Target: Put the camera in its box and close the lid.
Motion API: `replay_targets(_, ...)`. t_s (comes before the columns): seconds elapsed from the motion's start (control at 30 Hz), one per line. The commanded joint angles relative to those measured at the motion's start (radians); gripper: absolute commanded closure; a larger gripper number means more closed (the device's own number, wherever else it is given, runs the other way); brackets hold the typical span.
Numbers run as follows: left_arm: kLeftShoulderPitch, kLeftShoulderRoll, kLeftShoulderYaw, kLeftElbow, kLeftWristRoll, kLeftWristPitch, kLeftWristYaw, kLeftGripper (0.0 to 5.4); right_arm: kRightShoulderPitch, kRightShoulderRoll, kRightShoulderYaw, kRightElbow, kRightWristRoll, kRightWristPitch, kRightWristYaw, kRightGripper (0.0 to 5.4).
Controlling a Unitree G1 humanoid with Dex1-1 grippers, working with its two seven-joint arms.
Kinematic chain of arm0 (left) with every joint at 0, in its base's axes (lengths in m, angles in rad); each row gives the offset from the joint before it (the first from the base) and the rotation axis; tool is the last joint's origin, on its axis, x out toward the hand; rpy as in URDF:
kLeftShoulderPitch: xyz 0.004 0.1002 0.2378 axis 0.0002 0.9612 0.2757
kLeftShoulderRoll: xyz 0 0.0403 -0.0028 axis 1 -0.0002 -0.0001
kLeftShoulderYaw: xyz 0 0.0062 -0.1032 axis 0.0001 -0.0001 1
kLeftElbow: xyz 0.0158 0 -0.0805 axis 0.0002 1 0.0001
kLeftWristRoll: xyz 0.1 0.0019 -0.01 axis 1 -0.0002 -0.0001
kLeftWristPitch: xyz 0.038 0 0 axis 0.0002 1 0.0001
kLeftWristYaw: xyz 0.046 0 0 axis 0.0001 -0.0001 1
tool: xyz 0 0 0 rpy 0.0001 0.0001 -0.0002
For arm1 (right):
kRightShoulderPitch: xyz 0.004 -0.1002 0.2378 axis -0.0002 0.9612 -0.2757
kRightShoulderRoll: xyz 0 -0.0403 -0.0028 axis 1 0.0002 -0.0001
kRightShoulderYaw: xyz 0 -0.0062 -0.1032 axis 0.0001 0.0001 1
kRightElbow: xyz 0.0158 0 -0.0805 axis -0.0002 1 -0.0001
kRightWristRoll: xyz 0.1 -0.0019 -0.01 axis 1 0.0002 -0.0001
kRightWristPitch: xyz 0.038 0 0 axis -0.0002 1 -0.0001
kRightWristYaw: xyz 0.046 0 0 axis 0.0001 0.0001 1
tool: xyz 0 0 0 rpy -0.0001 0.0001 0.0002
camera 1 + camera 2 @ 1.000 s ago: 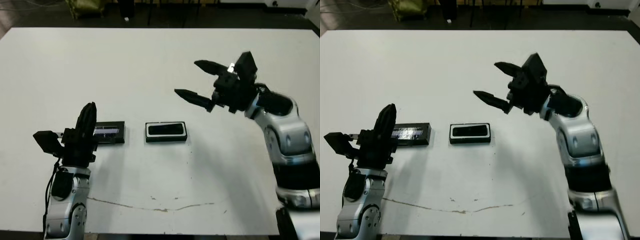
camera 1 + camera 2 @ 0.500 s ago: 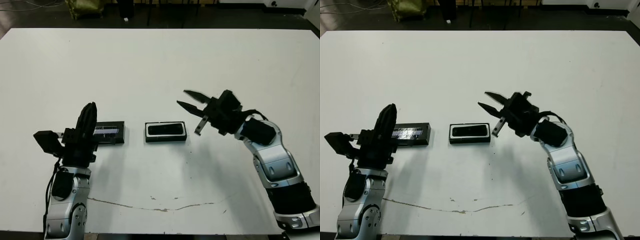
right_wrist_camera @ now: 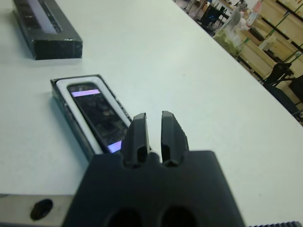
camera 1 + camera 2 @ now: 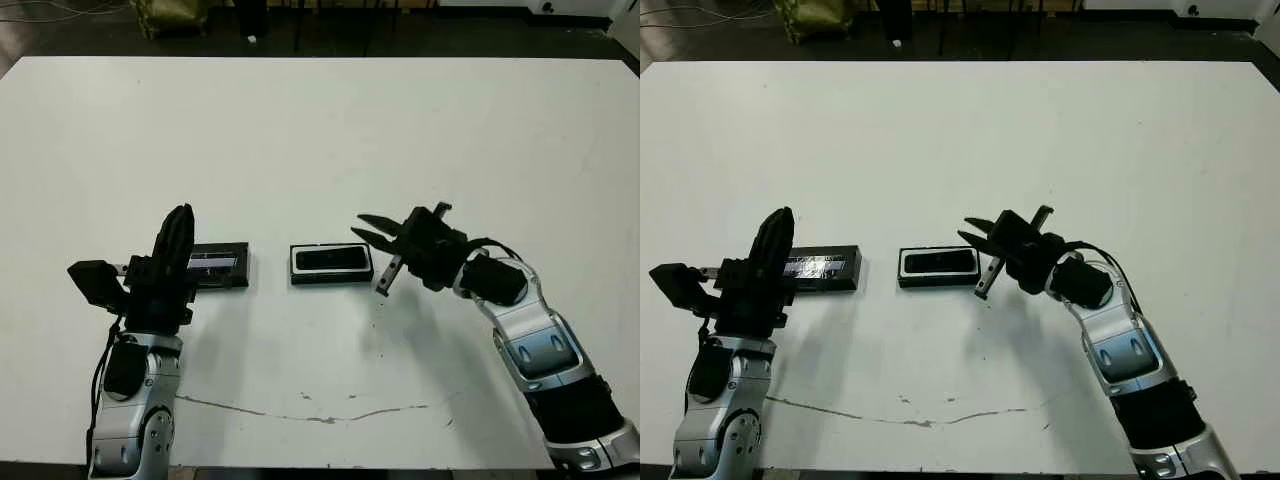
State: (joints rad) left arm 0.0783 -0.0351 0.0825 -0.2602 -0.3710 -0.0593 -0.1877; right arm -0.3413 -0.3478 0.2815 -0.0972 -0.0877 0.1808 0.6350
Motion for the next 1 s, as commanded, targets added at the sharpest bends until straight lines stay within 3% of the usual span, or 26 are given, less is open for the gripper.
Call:
replay_targets(0.03, 0.015, 0.009, 0.003, 0.003, 0.009, 0.014, 0.007, 5.4, 0.036, -0.015, 0.018, 0.004, -0.023, 0.009, -0.007, 5.39)
replay_targets(0.3, 0.016, 0.006, 0.003, 0.0, 0.004, 0.021, 0.01, 5.4, 0.055, -0.046, 0.047, -0.013, -0.042, 0.059, 0.028, 5.39)
replay_targets(0.67, 0.018, 0.007, 0.006, 0.007, 0.0, 0.01, 0.001, 5.4, 0.094, -0.077, 0.071, -0.014, -0.081, 0.062, 0.02, 5.39)
replay_targets(0.9, 0.015, 0.007, 0.007, 0.016, -0.002, -0.001, -0.007, 5.4, 0.098, -0.057, -0.013, -0.057, 0.007, 0.067, 0.01, 5.39)
replay_targets(1.0, 0.017, 0.009, 0.008, 0.013, -0.001, 0.004, -0.006, 5.4, 0.097, -0.027, -0.083, -0.043, 0.097, -0.004, 0.002, 5.39)
